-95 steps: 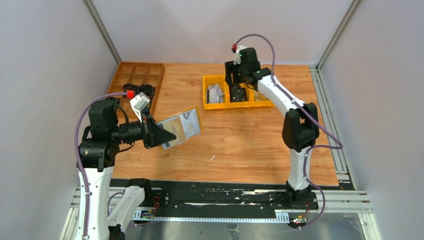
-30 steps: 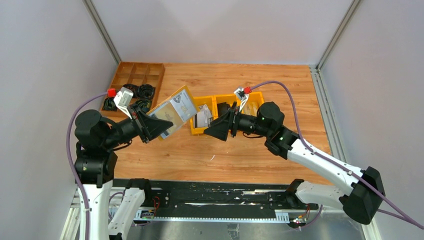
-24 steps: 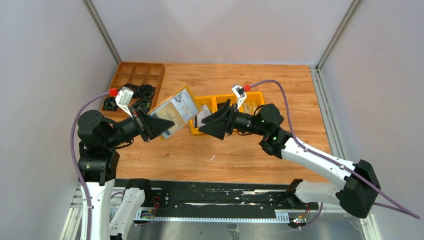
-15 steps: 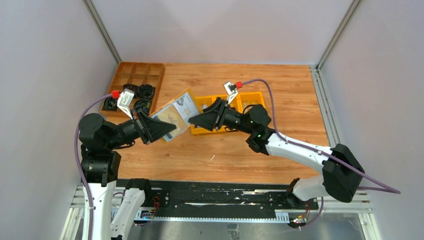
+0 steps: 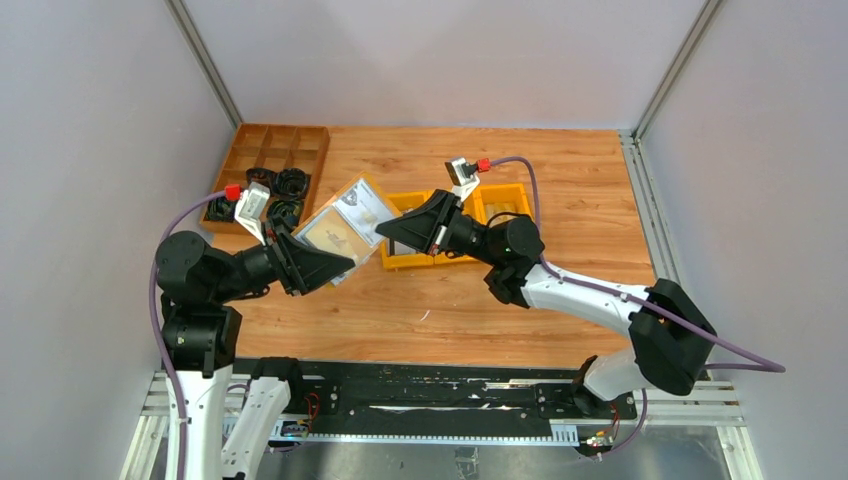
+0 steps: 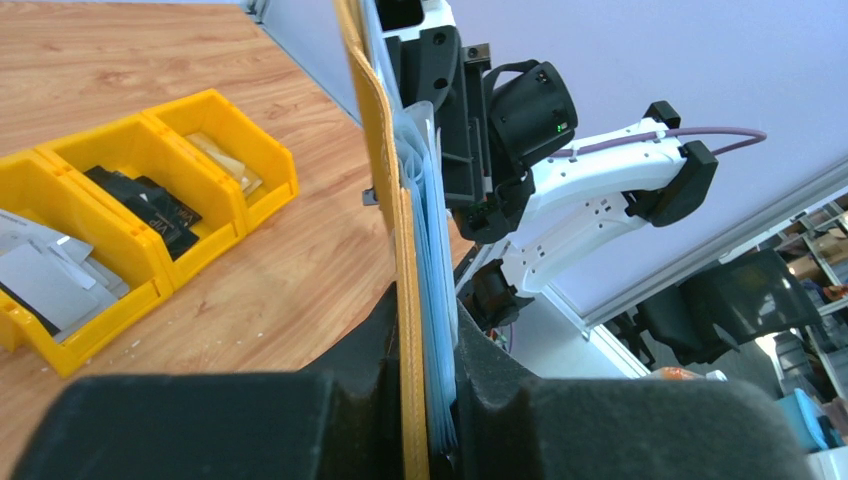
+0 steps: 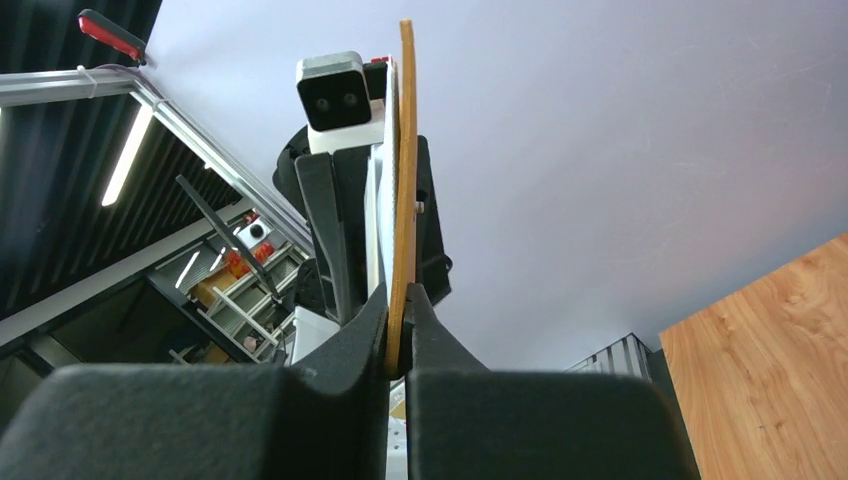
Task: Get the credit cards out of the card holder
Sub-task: Remove the credit card from the card holder.
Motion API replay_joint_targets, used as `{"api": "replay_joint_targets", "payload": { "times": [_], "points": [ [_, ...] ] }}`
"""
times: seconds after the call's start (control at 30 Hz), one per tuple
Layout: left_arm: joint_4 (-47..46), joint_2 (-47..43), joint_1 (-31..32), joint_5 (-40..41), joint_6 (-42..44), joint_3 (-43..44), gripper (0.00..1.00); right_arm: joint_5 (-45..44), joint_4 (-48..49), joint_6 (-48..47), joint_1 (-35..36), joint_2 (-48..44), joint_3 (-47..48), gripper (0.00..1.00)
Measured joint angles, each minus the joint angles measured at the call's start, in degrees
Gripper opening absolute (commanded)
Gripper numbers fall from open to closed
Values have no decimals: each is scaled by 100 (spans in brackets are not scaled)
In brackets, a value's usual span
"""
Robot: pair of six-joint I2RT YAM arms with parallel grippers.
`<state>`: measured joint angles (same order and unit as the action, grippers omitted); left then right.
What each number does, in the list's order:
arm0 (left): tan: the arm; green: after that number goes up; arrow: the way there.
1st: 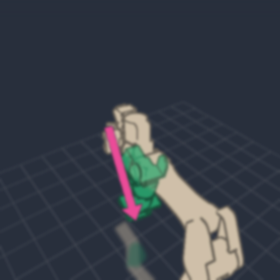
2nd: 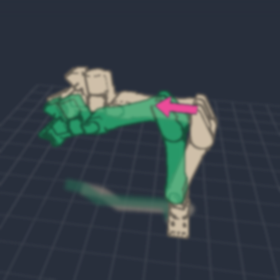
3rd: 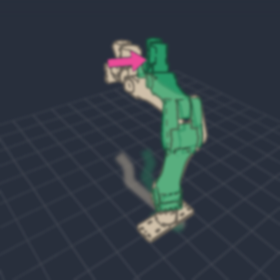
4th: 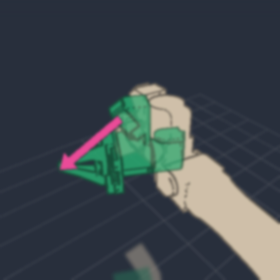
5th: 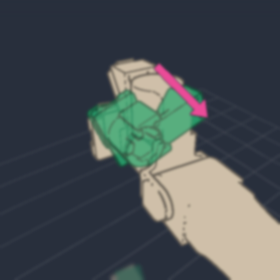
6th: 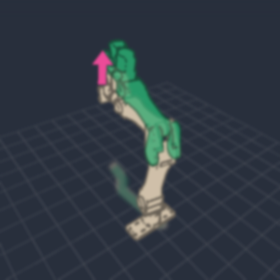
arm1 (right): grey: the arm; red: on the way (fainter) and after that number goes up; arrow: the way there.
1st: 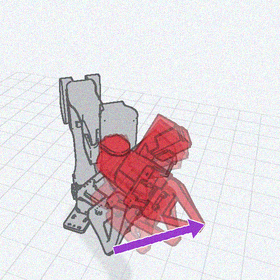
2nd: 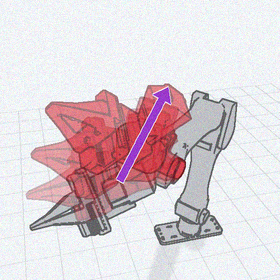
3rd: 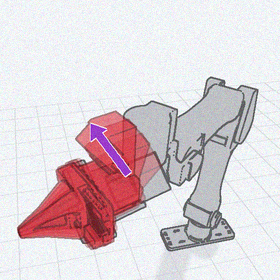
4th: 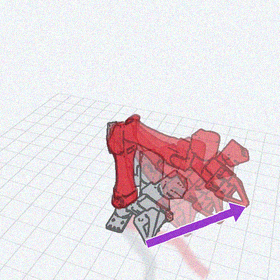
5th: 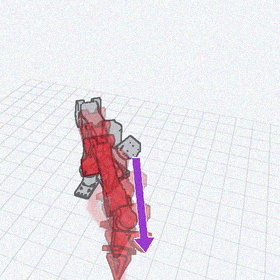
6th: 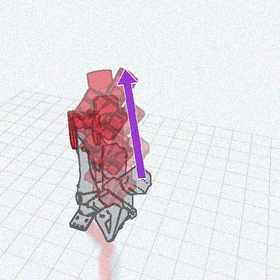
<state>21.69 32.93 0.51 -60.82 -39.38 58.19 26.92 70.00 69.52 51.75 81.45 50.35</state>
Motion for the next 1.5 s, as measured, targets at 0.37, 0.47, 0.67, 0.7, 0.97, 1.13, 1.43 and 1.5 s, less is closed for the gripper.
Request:
{"api": "replay_joint_targets", "payload": {
  "times": [0.37, 0.47, 0.67, 0.7, 0.97, 1.13, 1.43, 1.5],
  "points": [
    [699, 13, 4, -380, 531, 72, 74, 669, -1158, -422, -11, -634, 404, 0],
    [986, 20, 4, -516, 879, 269, 85, 1058, -2291, -1128, -11, -981, 769, 0],
    [1414, -90, 4, -498, 1475, 684, 91, 1744, -4758, -2785, -11, -984, 2090, 0],
    [1482, -129, 4, -448, 1550, 776, 91, 1884, -5222, -3077, -11, -916, 2374, 0],
    [1676, -168, 4, -337, 1963, 1239, 82, 2747, -7917, -4824, 39, -457, 3469, 0],
    [1565, -79, 4, -446, 1753, 831, 58, 3099, -8467, -5169, 269, -149, 3585, 0],
    [1786, 258, 7, -1019, 1434, 271, 15, 3185, -9457, -5759, 466, 780, 4621, 5],
    [1794, 212, 7, -1071, 1390, 260, 5, 3185, -9527, -5827, 492, 909, 4743, 20]
  ]
}}
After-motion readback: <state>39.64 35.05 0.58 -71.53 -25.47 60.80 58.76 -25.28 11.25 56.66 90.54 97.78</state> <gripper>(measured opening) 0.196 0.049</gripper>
